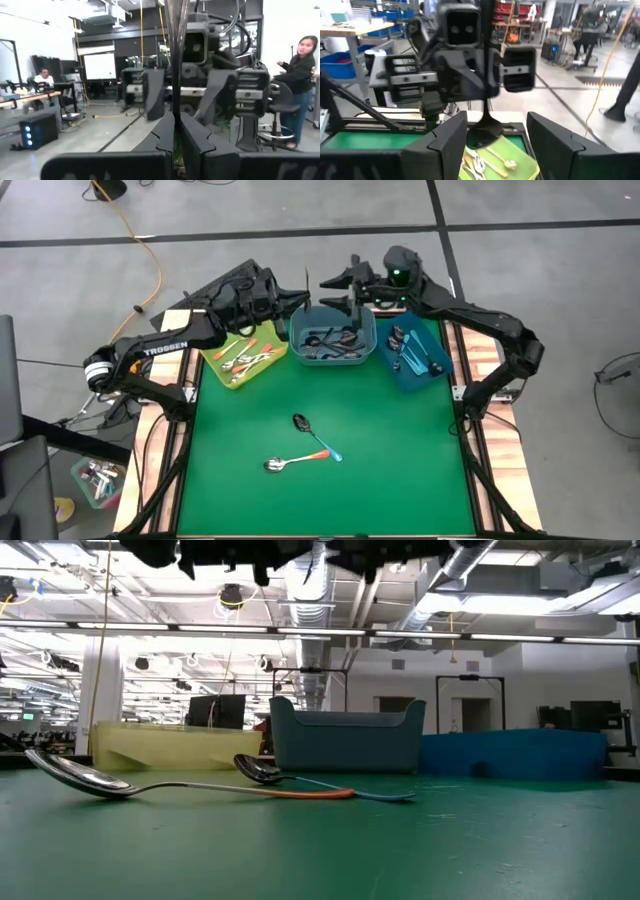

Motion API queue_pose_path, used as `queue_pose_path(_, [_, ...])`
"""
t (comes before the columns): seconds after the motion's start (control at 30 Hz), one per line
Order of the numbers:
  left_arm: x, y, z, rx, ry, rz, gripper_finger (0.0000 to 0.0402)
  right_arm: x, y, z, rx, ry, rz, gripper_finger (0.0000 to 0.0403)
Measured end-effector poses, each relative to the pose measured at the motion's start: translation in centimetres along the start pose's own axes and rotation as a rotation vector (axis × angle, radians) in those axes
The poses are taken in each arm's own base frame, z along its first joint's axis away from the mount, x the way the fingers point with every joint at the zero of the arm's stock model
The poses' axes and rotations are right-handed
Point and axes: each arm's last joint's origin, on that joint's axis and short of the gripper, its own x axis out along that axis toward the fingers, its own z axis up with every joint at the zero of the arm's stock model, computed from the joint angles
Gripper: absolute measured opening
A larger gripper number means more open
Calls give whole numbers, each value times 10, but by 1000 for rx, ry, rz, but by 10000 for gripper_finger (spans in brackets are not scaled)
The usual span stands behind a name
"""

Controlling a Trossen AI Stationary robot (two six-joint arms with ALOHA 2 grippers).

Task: Sort silverware by color (type)
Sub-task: Put the black spoon into the light blue bin

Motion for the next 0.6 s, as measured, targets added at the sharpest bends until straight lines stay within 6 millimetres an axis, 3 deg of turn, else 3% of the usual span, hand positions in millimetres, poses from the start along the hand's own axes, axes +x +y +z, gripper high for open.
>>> queue_pose_path(0.13, [-8,0,-18,-7,-36,9,0,12,-7,-14,39,12,13,228])
queue_pose_path(0.33, [-25,12,-35,-71,-56,42,0,12,-16,-18,36,16,0,228])
queue_pose_path(0.6, [-26,12,-38,-90,-50,12,0,20,-16,-14,63,-77,9,228])
